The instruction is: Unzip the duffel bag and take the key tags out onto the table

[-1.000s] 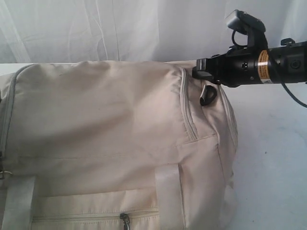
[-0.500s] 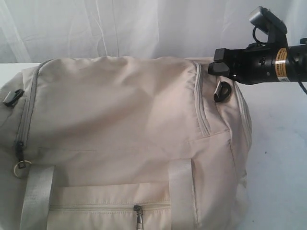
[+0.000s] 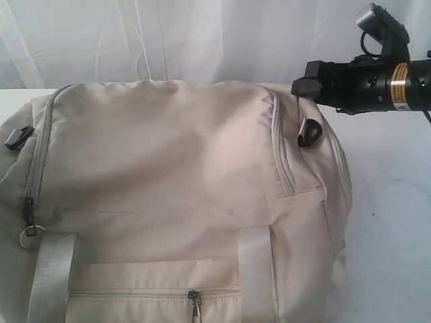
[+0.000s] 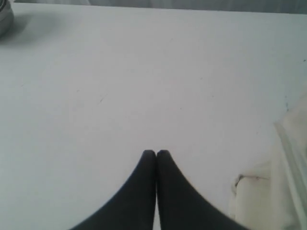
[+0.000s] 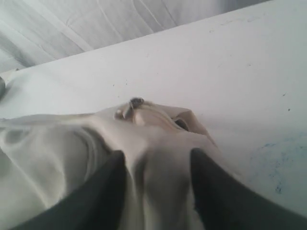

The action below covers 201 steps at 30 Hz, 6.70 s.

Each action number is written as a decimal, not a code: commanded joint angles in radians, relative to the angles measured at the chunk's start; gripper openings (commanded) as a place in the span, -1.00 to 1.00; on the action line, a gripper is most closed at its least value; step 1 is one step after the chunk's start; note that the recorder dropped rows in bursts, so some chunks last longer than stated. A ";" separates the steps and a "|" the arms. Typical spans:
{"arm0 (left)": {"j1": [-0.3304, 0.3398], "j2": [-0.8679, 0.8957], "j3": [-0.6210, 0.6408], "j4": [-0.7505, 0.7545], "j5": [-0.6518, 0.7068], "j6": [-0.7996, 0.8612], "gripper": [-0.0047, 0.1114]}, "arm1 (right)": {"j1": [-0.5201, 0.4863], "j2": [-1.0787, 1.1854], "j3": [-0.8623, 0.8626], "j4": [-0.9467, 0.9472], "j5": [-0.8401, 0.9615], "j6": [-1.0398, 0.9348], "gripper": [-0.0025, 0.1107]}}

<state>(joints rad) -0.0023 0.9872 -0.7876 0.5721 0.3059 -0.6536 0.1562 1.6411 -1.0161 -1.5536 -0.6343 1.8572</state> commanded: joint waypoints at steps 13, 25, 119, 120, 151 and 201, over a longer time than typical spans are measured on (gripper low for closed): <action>0.000 -0.151 -0.005 -0.486 0.377 0.385 -0.05 | 0.088 -0.226 -0.010 -0.100 -0.458 -0.284 0.31; 0.000 -0.151 0.149 -0.931 0.484 0.831 0.44 | 0.767 -0.119 0.034 -0.191 0.158 -0.252 0.16; 0.000 -0.151 0.238 -1.042 0.255 0.864 -0.92 | 0.990 0.234 -0.285 0.210 0.472 -0.488 -0.65; 0.000 -0.151 0.238 -1.042 0.255 0.864 -0.92 | 0.990 0.234 -0.285 0.210 0.476 -0.488 -0.65; 0.000 -0.151 0.238 -1.042 0.251 0.864 -0.92 | 0.990 0.234 -0.210 0.076 0.472 -0.331 -0.85; 0.000 -0.151 0.238 -1.042 0.253 0.870 -0.92 | 0.990 0.226 -0.220 0.054 0.510 -0.335 -0.56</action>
<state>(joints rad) -0.0023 0.8442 -0.5391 -0.4449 0.5607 0.2146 1.1461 1.8804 -1.2250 -1.5008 -0.1366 1.5240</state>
